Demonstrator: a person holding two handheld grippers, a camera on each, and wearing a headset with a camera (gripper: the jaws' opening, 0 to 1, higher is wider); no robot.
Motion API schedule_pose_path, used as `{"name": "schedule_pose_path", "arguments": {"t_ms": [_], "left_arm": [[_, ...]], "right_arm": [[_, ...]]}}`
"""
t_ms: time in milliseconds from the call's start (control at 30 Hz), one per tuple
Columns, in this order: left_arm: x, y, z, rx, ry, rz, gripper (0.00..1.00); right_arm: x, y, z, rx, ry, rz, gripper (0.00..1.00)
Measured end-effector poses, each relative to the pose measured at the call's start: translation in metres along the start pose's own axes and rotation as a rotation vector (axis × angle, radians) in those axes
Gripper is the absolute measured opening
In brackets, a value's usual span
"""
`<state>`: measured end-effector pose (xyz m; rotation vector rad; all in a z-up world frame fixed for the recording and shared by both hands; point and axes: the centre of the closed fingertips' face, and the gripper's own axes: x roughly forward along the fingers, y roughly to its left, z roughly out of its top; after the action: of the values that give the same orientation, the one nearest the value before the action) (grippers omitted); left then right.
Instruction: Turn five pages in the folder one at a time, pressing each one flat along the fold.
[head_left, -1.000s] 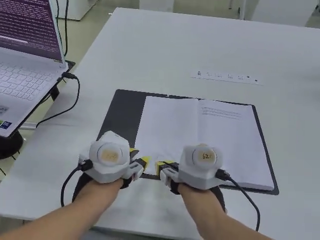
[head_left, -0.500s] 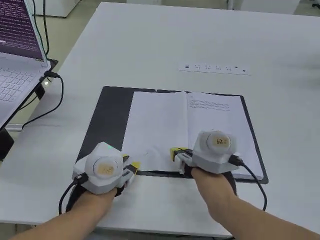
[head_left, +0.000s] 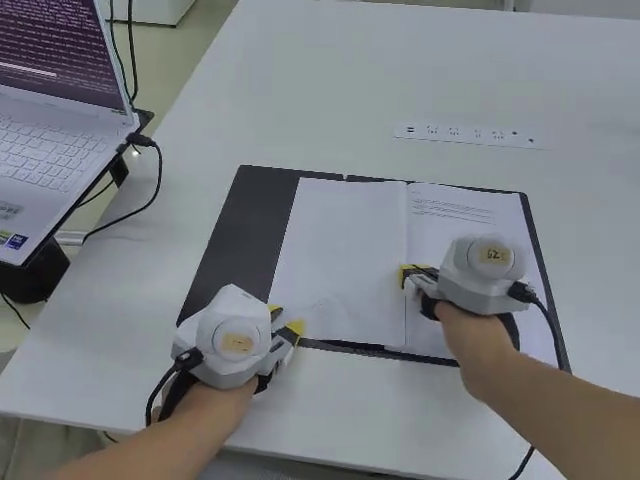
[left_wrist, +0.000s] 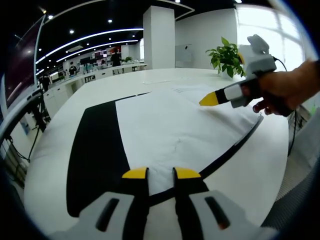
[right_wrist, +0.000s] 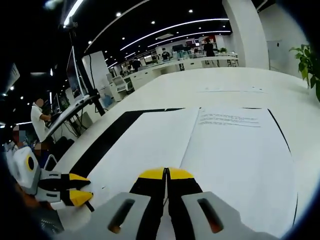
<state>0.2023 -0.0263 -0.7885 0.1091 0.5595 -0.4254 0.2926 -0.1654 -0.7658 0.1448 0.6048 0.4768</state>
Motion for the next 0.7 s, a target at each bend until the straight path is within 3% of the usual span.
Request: {"name": "schedule_pose_path", "arguments": {"t_ms": [400, 700], "left_arm": [[0.002, -0.001, -0.001, 0.000, -0.006, 0.003, 0.18], [0.004, -0.002, -0.002, -0.002, -0.009, 0.004, 0.18]], "right_arm": [[0.020, -0.008, 0.003, 0.009, -0.003, 0.006, 0.00], [0.035, -0.012, 0.015, 0.011, -0.020, 0.010, 0.00]]}}
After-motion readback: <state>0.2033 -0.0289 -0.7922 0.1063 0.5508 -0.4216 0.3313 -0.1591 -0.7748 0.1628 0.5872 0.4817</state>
